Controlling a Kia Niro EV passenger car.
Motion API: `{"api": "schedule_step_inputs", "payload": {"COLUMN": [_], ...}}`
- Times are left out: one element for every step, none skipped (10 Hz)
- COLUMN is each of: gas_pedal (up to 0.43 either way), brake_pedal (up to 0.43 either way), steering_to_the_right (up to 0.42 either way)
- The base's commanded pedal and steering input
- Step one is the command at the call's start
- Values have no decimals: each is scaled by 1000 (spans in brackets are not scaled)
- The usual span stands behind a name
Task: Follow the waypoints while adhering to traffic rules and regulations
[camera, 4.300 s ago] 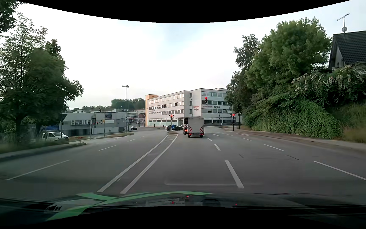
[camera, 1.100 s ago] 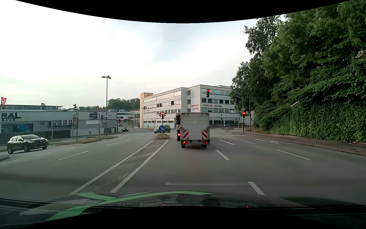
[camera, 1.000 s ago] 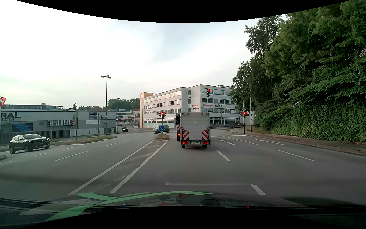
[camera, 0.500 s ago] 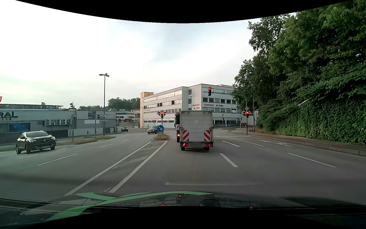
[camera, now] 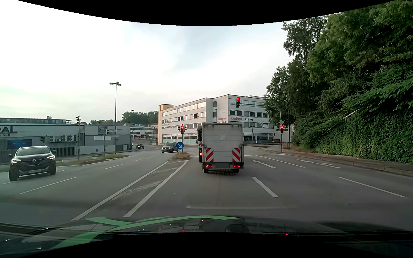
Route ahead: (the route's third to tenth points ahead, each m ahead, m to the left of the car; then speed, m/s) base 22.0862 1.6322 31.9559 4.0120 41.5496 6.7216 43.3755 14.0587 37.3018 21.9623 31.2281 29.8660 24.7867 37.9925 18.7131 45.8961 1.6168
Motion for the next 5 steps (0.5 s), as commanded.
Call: {"api": "schedule_step_inputs", "payload": {"gas_pedal": [0,0,0,0,0], "brake_pedal": [165,165,165,165,165], "steering_to_the_right": [-16,-16,-18,-18,-18]}}
